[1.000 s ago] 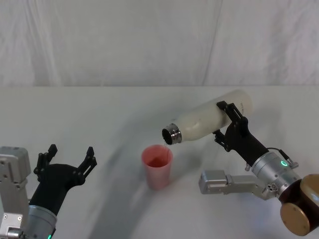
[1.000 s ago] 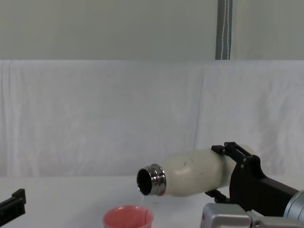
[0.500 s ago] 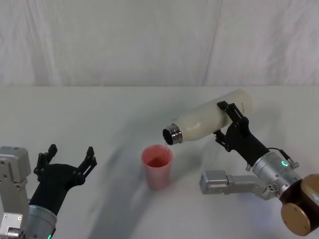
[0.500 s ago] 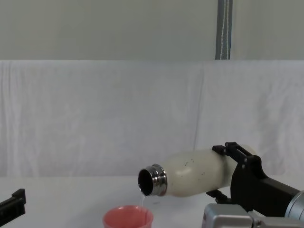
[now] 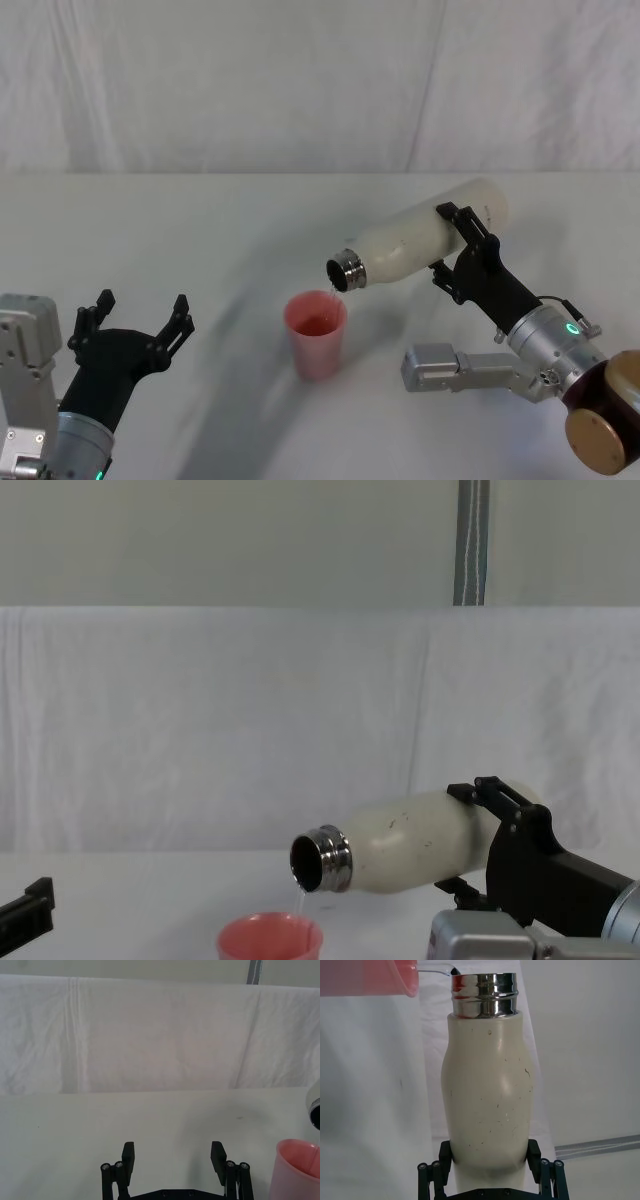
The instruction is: Grasp the thermos with one hand and pour water into the cup lid.
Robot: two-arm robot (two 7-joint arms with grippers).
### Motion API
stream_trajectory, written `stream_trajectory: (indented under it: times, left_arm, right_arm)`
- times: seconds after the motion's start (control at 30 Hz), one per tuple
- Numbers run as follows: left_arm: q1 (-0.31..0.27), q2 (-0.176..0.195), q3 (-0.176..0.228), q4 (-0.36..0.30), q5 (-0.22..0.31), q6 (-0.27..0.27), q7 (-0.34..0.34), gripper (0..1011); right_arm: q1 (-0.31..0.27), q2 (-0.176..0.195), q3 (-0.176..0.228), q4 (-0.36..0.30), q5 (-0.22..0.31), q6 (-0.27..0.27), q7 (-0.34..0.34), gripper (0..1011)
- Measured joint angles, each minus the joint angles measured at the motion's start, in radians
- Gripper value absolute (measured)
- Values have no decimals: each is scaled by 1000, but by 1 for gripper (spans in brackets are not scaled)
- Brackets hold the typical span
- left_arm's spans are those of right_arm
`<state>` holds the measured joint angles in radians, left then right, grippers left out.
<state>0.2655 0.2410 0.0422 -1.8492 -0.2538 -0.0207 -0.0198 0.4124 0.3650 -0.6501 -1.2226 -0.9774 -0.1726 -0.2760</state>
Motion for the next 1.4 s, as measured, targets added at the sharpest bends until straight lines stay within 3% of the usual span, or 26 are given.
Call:
stream_trajectory:
  times: [1.4]
  left_arm:
    - [0, 0, 0, 0, 0, 0, 0, 1001]
  right_arm:
    - [-4, 4, -7, -16, -12, 11, 1, 944]
